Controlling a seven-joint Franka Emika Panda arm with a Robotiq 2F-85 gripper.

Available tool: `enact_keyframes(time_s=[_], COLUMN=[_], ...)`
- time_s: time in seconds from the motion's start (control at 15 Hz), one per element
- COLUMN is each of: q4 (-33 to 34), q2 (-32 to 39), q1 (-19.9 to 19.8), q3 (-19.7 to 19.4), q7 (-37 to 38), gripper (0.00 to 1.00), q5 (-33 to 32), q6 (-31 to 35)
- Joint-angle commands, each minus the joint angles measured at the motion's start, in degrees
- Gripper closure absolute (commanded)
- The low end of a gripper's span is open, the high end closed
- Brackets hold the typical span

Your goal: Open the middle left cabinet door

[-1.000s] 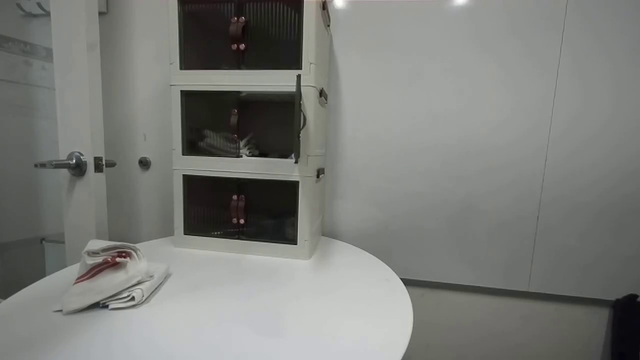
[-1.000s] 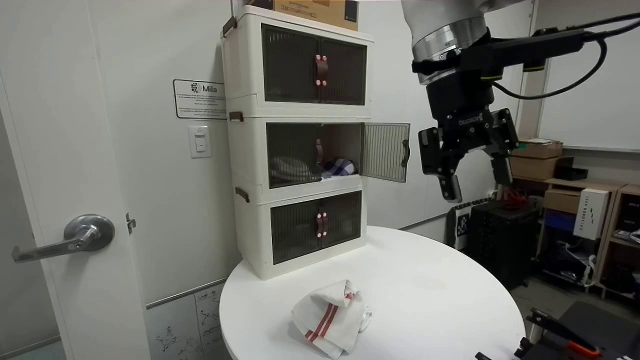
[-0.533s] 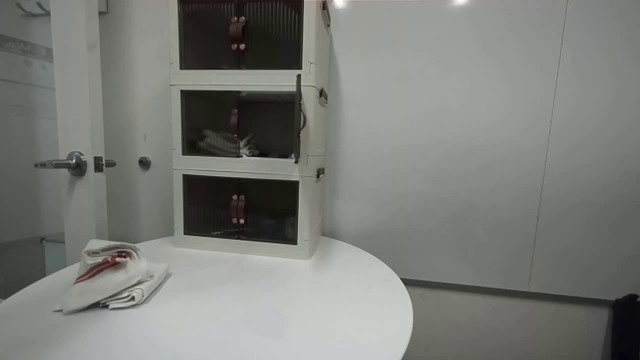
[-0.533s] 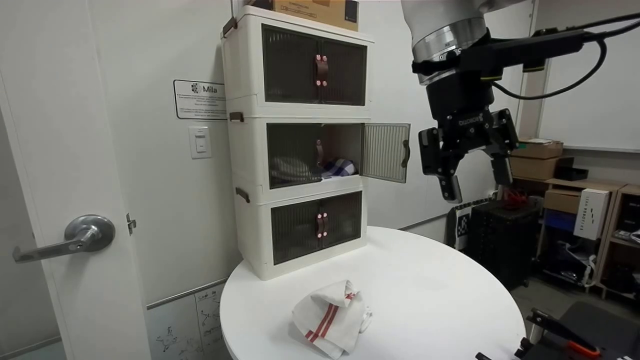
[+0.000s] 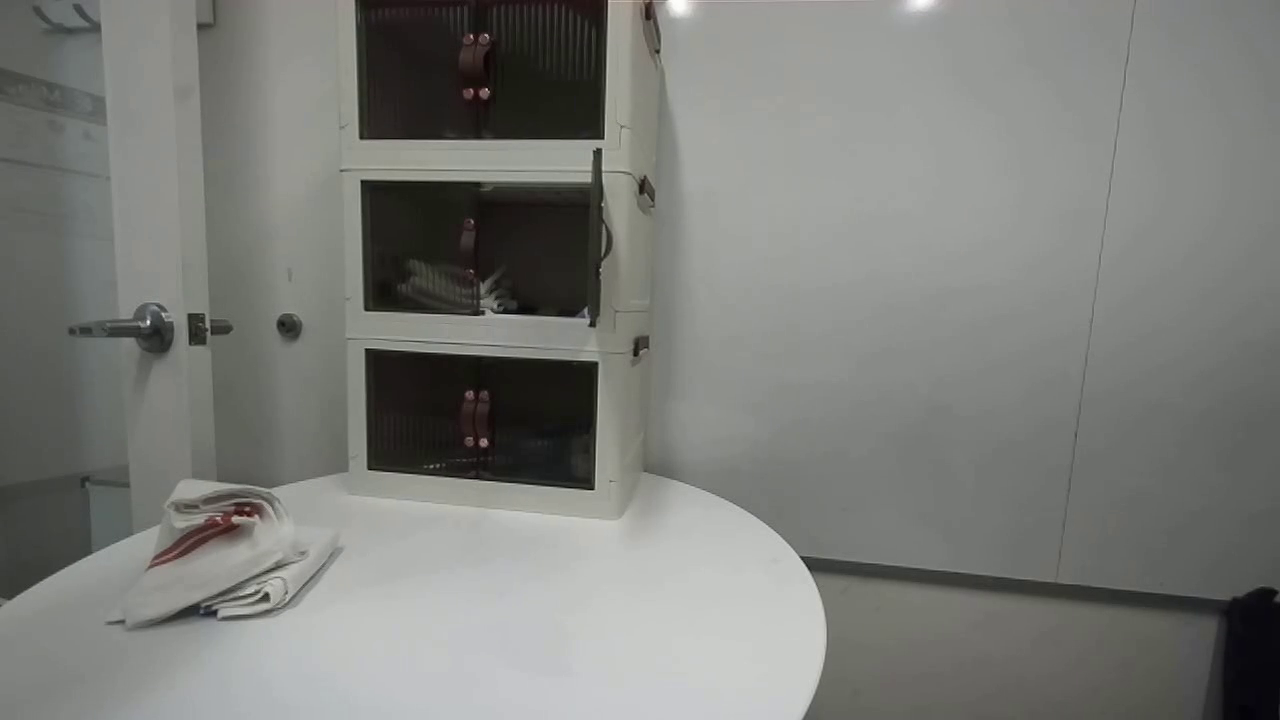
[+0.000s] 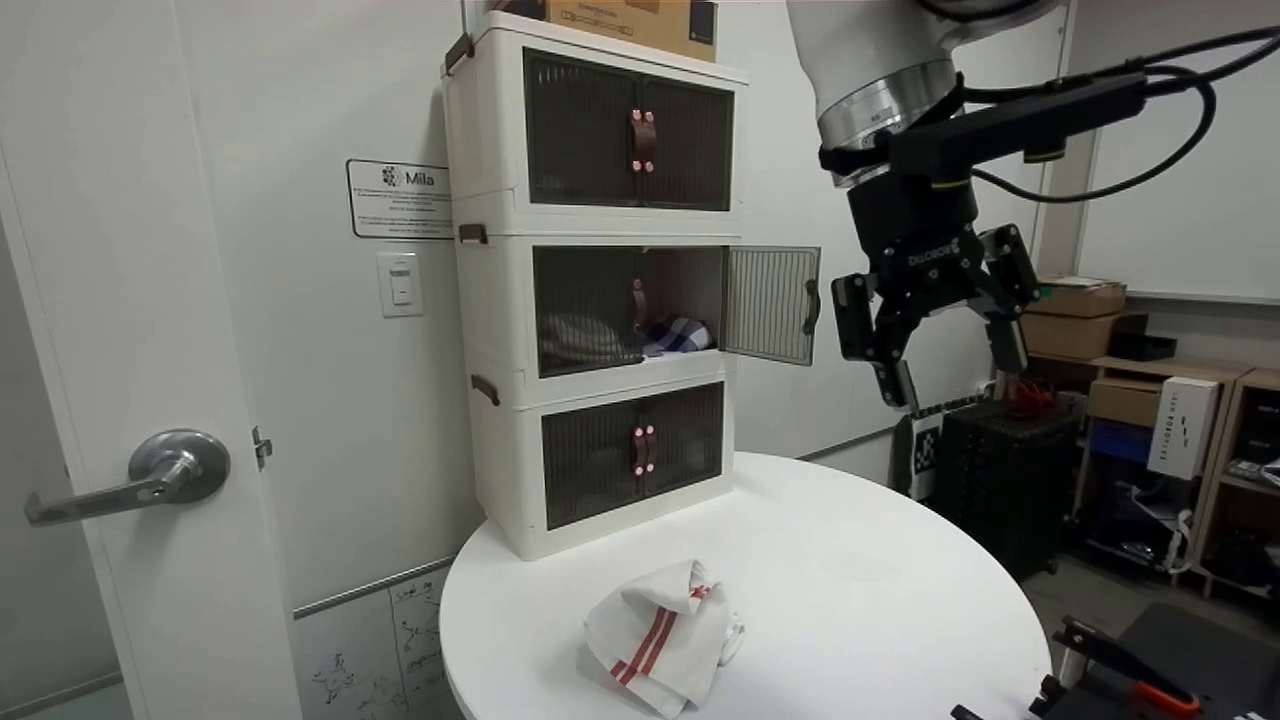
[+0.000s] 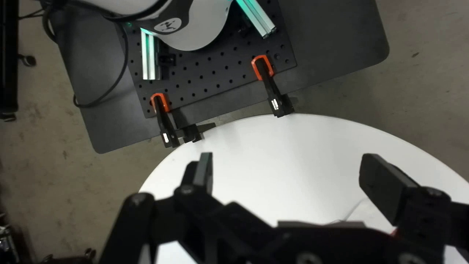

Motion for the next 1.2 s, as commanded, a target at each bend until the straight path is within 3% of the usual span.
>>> enact_keyframes(time_s=[0.0, 0.6, 1.13], q4=[6.3, 20.9, 27.2], q2=[8.3, 23.6, 33.6], q1=[-2.3, -2.8, -0.4], q3=[1.6, -1.8, -4.5], q7=[4.9, 3.4, 7.5], gripper=[0.00, 0.00, 0.00], q5=[-6.4, -32.1, -51.6], q6=[-1.8, -7.2, -6.0])
